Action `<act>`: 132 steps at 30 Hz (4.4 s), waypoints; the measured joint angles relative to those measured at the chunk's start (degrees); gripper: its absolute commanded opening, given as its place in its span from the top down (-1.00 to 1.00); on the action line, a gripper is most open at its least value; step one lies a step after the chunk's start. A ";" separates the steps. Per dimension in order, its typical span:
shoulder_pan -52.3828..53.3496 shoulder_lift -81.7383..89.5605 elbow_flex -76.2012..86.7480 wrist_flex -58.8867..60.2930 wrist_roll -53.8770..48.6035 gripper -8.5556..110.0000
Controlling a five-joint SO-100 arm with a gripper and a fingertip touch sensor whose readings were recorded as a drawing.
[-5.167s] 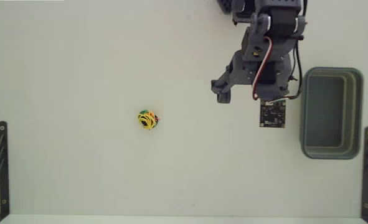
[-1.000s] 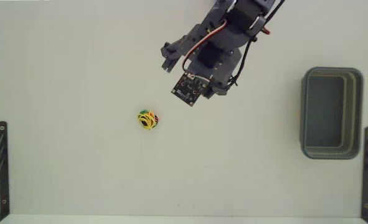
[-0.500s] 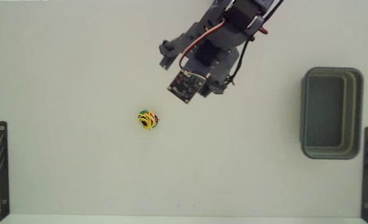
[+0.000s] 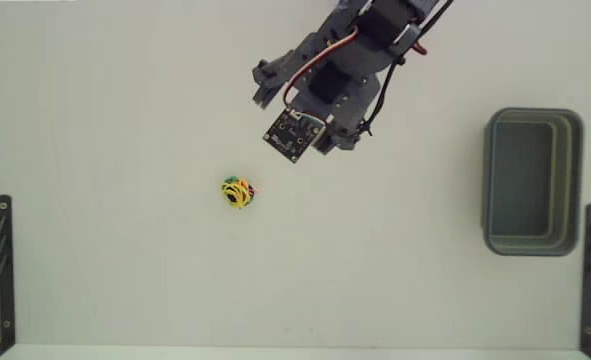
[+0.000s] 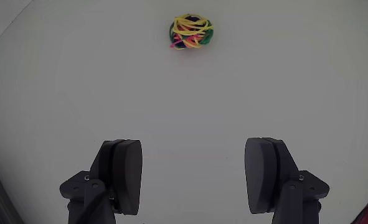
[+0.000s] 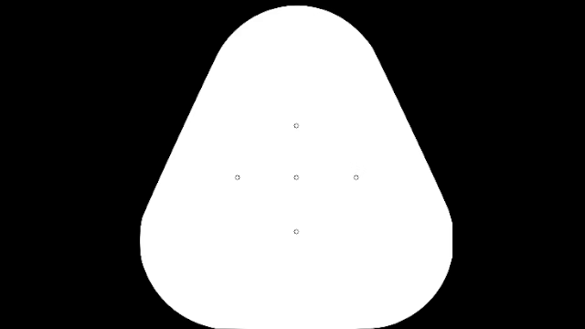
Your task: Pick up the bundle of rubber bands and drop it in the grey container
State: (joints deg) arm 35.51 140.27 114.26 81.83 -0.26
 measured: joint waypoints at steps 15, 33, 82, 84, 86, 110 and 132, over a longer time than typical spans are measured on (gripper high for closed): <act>0.00 -3.60 0.00 -2.99 0.09 -1.00; 0.00 -22.94 -4.22 -15.21 0.00 -1.00; 0.00 -57.30 -31.20 -22.85 0.00 -1.00; 0.00 -57.30 -31.20 -22.85 0.00 -1.00; 0.00 -57.30 -31.20 -22.85 0.00 -1.00; 0.00 -57.30 -30.32 -25.40 0.00 -1.00; 0.00 -57.74 -23.73 -32.08 0.00 -1.00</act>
State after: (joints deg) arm 35.51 82.53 90.53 49.75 -0.26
